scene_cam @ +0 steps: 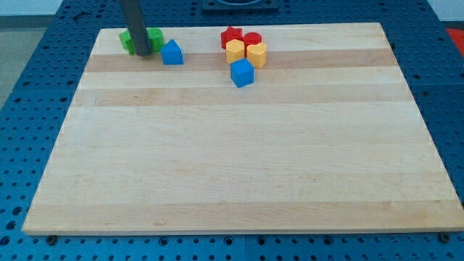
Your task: Nudge the green star a bit right
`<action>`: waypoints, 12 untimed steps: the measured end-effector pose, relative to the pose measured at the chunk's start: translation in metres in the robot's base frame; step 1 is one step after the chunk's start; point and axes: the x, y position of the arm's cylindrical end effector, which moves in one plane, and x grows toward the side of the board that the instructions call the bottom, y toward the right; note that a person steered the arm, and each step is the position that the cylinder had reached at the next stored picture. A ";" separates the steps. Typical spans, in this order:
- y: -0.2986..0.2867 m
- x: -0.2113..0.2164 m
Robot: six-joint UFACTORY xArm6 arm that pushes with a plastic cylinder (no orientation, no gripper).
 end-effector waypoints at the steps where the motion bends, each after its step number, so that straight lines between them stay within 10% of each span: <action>1: 0.000 -0.009; 5: -0.052 0.026; 8: -0.085 -0.062; 12: -0.033 -0.062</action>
